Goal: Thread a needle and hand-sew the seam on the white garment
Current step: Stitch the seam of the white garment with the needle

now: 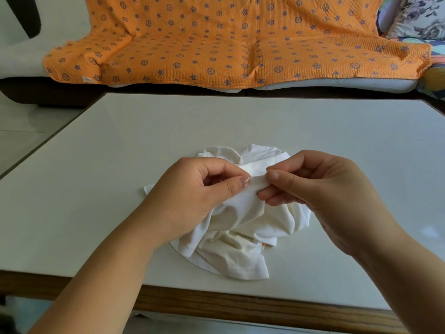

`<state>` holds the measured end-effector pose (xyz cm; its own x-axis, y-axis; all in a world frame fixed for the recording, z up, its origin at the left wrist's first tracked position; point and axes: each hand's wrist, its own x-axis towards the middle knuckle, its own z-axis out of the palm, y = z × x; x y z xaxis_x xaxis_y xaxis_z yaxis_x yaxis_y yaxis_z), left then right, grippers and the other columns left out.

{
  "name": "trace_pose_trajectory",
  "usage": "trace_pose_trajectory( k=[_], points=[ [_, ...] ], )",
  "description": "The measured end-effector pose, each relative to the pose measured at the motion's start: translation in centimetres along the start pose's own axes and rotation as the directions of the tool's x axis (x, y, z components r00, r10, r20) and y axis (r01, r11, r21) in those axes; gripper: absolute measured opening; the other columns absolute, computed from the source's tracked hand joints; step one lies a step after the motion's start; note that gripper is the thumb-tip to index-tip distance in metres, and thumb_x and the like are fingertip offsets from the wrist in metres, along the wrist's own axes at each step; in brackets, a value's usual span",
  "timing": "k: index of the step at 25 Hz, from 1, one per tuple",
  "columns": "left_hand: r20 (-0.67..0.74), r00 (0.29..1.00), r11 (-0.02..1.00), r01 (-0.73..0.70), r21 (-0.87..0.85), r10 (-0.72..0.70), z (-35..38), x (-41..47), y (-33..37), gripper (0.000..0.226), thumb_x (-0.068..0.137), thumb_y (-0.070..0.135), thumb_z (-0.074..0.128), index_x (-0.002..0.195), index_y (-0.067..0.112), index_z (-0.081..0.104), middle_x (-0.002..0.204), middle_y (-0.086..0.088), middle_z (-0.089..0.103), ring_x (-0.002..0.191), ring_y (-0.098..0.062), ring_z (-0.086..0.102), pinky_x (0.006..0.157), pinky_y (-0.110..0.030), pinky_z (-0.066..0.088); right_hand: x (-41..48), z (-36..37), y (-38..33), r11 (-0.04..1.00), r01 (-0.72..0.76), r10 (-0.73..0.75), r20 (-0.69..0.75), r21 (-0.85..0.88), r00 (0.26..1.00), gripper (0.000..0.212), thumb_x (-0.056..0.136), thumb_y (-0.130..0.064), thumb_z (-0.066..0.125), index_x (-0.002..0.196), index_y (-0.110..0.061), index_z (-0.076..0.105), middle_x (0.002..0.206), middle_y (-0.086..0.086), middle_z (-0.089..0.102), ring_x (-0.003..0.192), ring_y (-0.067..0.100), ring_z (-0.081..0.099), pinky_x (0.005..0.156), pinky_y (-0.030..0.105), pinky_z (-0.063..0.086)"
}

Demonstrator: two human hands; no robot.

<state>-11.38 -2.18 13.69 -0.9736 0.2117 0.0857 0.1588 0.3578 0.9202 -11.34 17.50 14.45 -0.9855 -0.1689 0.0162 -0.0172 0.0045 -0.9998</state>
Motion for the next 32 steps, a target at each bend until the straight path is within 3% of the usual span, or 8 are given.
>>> trace_pose_trajectory(
  k=[2, 4, 7, 10, 13, 22, 32],
  points=[
    [-0.018, 1.0, 1.0, -0.014, 0.02, 0.014, 0.1, 0.0, 0.0, 0.01, 0.084, 0.03, 0.069, 0.088, 0.027, 0.077, 0.083, -0.002, 0.074, 0.083, -0.021, 0.068, 0.077, -0.031, 0.054, -0.1, 0.2, 0.0, 1.0, 0.025, -0.025, -0.025, 0.009, 0.999, 0.015, 0.071, -0.015, 0.07, 0.078, -0.002, 0.07, 0.071, 0.017, 0.073, 0.069, 0.028, 0.073, 0.062, 0.025, 0.058],
    [-0.031, 0.999, 0.999, -0.022, 0.031, 0.023, 0.1, -0.1, 0.0, 0.01, 0.086, 0.028, 0.068, 0.089, 0.026, 0.077, 0.083, 0.0, 0.074, 0.083, -0.02, 0.068, 0.077, -0.028, 0.053, -0.5, 0.1, -0.2, 0.994, 0.1, -0.105, -0.097, -0.051, 0.99, 0.015, 0.073, -0.02, 0.071, 0.079, -0.007, 0.072, 0.076, 0.011, 0.075, 0.072, 0.026, 0.074, 0.06, 0.029, 0.058],
    [-0.048, 0.998, 0.999, -0.026, 0.048, 0.029, 0.0, -0.1, -0.1, 0.01, 0.087, 0.028, 0.067, 0.09, 0.029, 0.076, 0.085, 0.005, 0.074, 0.084, -0.014, 0.068, 0.078, -0.025, 0.053, -1.3, -0.1, -1.1, 0.974, 0.18, -0.195, -0.105, -0.136, 0.975, 0.01, 0.08, -0.02, 0.068, 0.079, -0.01, 0.071, 0.071, 0.009, 0.074, 0.06, 0.025, 0.071, 0.049, 0.027, 0.052],
    [-0.049, 0.998, 0.998, -0.029, 0.051, 0.031, 0.0, -0.1, -0.2, 0.012, 0.089, 0.028, 0.065, 0.092, 0.029, 0.076, 0.087, 0.005, 0.075, 0.086, -0.014, 0.068, 0.08, -0.025, 0.053, -1.8, 0.2, -1.3, 0.962, 0.076, -0.067, 0.045, -0.261, 0.997, 0.013, 0.088, -0.02, 0.065, 0.077, -0.018, 0.072, 0.061, 0.007, 0.069, 0.049, 0.02, 0.064, 0.044, 0.023, 0.046],
    [-0.026, 1.0, 1.0, -0.014, 0.012, 0.014, 0.0, 0.1, -0.2, 0.013, 0.09, 0.026, 0.063, 0.094, 0.025, 0.076, 0.088, 0.007, 0.075, 0.088, -0.008, 0.069, 0.081, -0.021, 0.052, -1.6, 0.2, -0.9, 0.927, 0.005, 0.031, 0.089, -0.376, 0.996, 0.014, 0.09, -0.025, 0.062, 0.081, -0.028, 0.073, 0.056, 0.002, 0.066, 0.044, 0.014, 0.06, 0.044, 0.018, 0.042],
    [-0.013, 1.0, 1.0, 0.0, -0.031, -0.001, 0.1, 0.2, -0.4, 0.014, 0.092, 0.025, 0.061, 0.094, 0.025, 0.075, 0.088, 0.003, 0.076, 0.09, -0.015, 0.069, 0.084, -0.027, 0.051, -1.4, 0.3, -0.6, 0.893, 0.002, 0.029, 0.062, -0.449, 0.998, 0.022, 0.091, -0.021, 0.059, 0.09, -0.038, 0.074, 0.054, -0.002, 0.065, 0.043, 0.01, 0.059, 0.046, 0.012, 0.04],
    [-0.021, 1.0, 0.999, 0.021, -0.05, -0.022, 0.1, 0.1, -0.4, 0.014, 0.091, 0.027, 0.061, 0.094, 0.025, 0.075, 0.088, 0.004, 0.076, 0.091, -0.01, 0.07, 0.088, -0.026, 0.052, -1.4, 0.3, -0.7, 0.905, 0.007, 0.022, 0.064, -0.426, 0.998, 0.023, 0.089, -0.02, 0.06, 0.088, -0.037, 0.075, 0.053, -0.001, 0.064, 0.042, 0.011, 0.058, 0.046, 0.009, 0.038]
  ],
)
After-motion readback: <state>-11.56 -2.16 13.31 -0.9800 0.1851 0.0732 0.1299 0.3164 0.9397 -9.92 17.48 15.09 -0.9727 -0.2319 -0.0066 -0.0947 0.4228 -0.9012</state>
